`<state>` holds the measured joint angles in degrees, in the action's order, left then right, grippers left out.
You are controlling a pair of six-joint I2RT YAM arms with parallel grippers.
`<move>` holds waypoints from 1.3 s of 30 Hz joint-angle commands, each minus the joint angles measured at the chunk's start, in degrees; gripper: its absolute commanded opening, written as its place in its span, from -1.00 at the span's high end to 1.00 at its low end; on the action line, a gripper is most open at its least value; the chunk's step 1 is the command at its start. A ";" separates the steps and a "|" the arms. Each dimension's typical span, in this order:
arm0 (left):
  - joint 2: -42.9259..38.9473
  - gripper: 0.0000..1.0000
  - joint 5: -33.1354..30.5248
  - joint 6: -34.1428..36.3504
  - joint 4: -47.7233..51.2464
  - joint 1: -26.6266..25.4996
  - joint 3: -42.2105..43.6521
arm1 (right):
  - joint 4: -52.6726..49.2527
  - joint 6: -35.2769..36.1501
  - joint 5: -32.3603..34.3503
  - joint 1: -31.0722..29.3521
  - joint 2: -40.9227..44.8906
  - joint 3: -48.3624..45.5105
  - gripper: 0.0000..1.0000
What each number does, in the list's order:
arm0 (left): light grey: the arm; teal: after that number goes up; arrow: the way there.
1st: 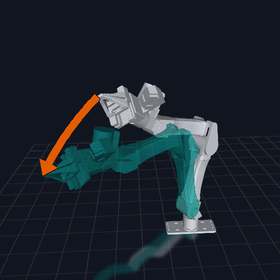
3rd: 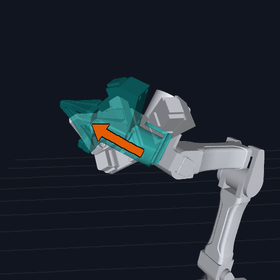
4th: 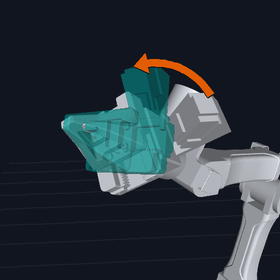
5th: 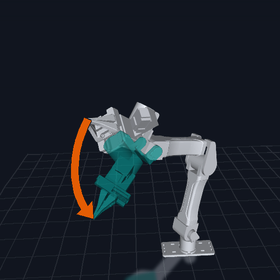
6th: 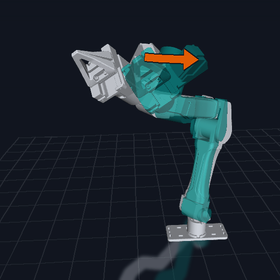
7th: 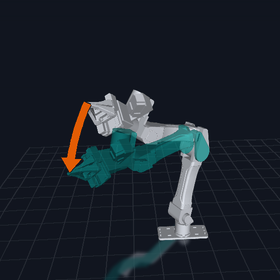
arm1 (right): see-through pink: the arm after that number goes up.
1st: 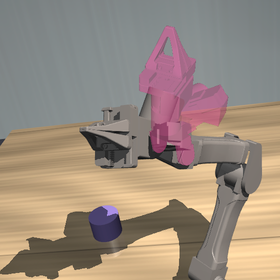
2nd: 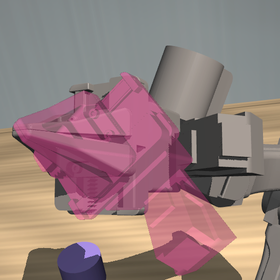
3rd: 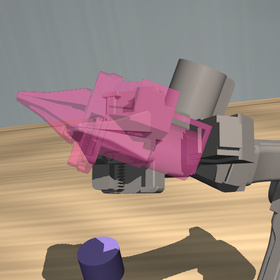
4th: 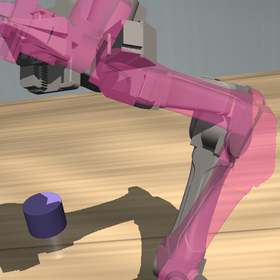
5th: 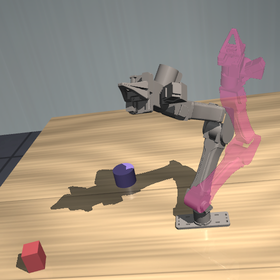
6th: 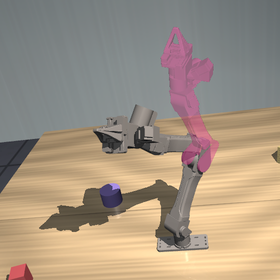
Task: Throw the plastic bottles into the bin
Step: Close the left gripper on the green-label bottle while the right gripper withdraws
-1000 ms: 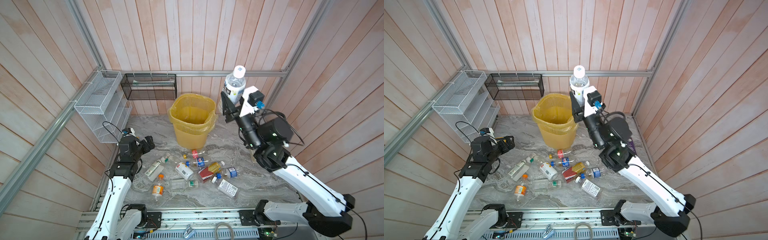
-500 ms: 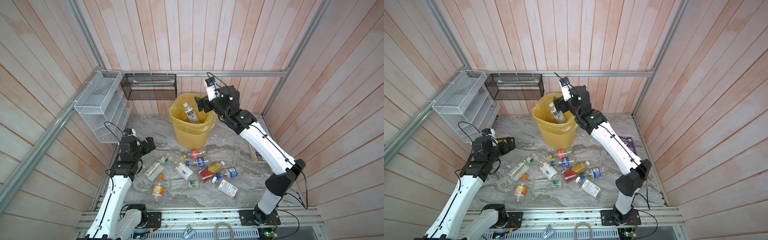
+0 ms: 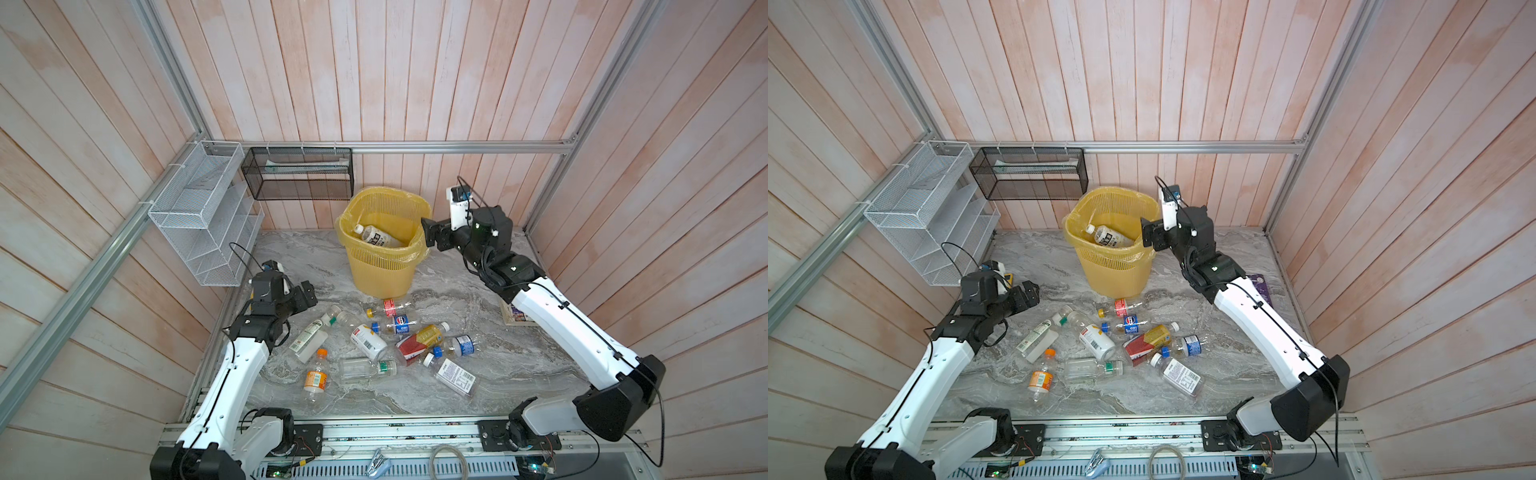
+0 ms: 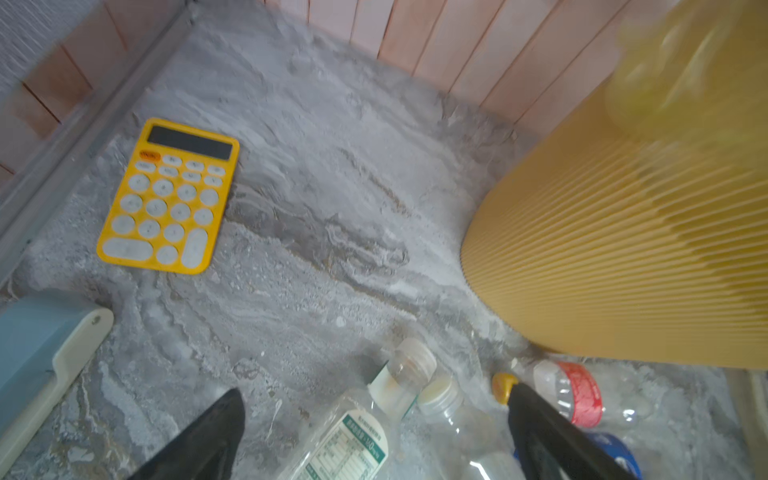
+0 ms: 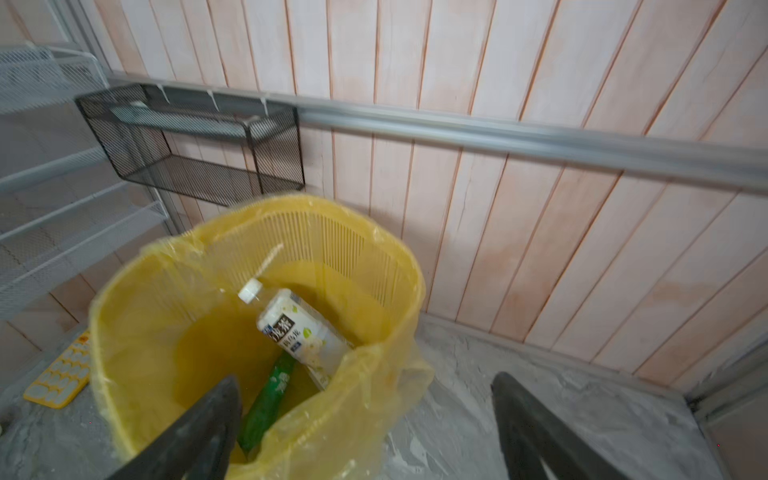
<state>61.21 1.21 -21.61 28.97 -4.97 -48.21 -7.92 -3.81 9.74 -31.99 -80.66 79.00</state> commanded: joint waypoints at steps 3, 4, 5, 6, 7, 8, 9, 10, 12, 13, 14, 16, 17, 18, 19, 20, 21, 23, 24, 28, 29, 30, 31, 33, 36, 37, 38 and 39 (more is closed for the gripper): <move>3.77 -0.99 -2.02 1.00 5.82 -6.26 0.19 | 3.11 -10.38 -3.18 5.10 8.15 -14.47 -0.90; 4.30 -1.00 -2.62 0.50 6.76 -6.74 0.30 | 3.34 -11.39 -3.67 5.87 9.48 -16.74 -0.90; 4.57 -1.00 -3.01 -0.07 8.33 -7.24 0.24 | 3.36 -12.37 -4.06 6.91 10.95 -19.15 -0.90; 4.54 -1.00 -3.01 -0.50 9.61 -7.62 0.25 | 3.31 -13.13 -4.22 7.69 12.75 -21.61 -0.91; 4.39 -1.00 -3.25 -0.67 10.57 -7.95 0.26 | 3.13 -13.78 -4.22 7.73 14.33 -23.56 -0.92; 4.04 -1.00 -5.36 -1.73 11.50 -8.88 0.14 | 3.01 -14.39 -4.29 10.21 15.97 -25.64 -0.93; 3.73 -1.00 -6.29 -1.89 11.79 -9.89 -0.10 | 2.76 -15.04 -4.32 11.20 17.63 -27.26 -0.93; 3.64 -1.00 -6.79 -1.89 12.26 -10.70 -0.52 | 2.31 -15.44 -4.37 11.94 18.99 -28.65 -0.93; 5.01 -0.99 -10.01 -2.11 14.91 -12.11 -3.00 | 0.75 -15.87 -3.54 13.11 21.51 -30.74 -0.93; 5.86 -0.99 -11.48 -1.63 15.79 -12.60 -4.08 | 0.16 -15.88 -3.24 13.41 22.36 -31.29 -0.93; 6.91 -1.00 -12.66 -0.26 16.39 -13.04 -5.31 | -0.32 -15.79 -2.91 13.76 23.25 -31.77 -0.93; 9.45 -0.99 -13.69 3.38 18.01 -13.30 -8.23 | -1.20 -15.35 -2.38 14.29 24.39 -32.22 -0.93; 10.98 -1.00 -14.12 7.02 19.47 -13.32 -10.12 | -1.49 -15.01 -2.14 14.61 24.80 -32.38 -0.94; 12.56 -1.00 -15.54 9.46 21.01 -13.39 -11.97 | -1.60 -14.77 -1.93 14.97 25.10 -32.50 -0.95; 14.28 -1.00 -17.64 12.34 22.86 -13.37 -13.65 | -1.58 -14.57 -1.97 15.39 25.20 -32.64 -0.95; 15.25 -1.00 -18.53 15.94 24.06 -13.40 -14.58 | -1.56 -14.43 -2.22 15.79 25.25 -32.70 -0.95; 15.46 -1.00 -18.09 20.24 23.87 -13.35 -14.47 | -1.38 -14.26 -2.76 16.22 25.06 -32.76 -0.95; 14.33 -1.00 -15.87 26.81 21.50 -13.40 -12.80 | -0.69 -13.99 -3.76 16.89 24.49 -32.88 -0.96; 13.33 -1.00 -14.08 29.13 19.66 -13.38 -11.62 | -0.48 -13.95 -4.28 17.12 23.97 -32.87 -0.96; 10.39 -1.00 -7.19 33.92 14.64 -13.30 -6.62 | 0.24 -13.76 -5.24 17.62 22.26 -32.40 -0.95; 10.43 -1.00 -7.10 34.00 13.75 -13.11 -5.70 | 0.66 -13.69 -5.59 17.71 21.89 -32.34 -0.95; 10.73 -1.00 -6.65 34.32 13.33 -12.64 -5.01 | 0.85 -13.60 -5.69 17.73 21.66 -32.33 -0.96; 11.53 -1.00 -6.04 34.68 13.16 -12.17 -4.51 | 1.09 -13.54 -5.97 17.84 21.37 -32.33 -0.96; 13.18 -1.00 -4.50 34.62 11.97 -10.78 -3.85 | 1.34 -13.23 -6.33 17.88 20.67 -32.29 -0.95; 16.02 -1.00 -1.25 33.48 11.11 -8.19 -4.53 | 1.30 -12.65 -6.19 18.01 20.45 -32.24 -0.96; 17.23 -1.00 -0.96 33.46 11.34 -7.46 -4.94 | 1.32 -12.36 -5.80 18.01 20.60 -32.41 -0.95; 18.22 -1.00 -1.35 33.56 11.59 -7.14 -5.23 | 1.34 -12.20 -5.59 18.10 20.78 -32.64 -0.95; 19.26 -1.00 -2.25 33.56 11.63 -7.11 -5.35 | 1.45 -11.88 -5.49 18.21 20.97 -32.83 -0.95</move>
<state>78.41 -2.76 10.98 41.93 -12.75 -53.06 -7.55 -17.10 4.32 -14.31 -59.99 46.78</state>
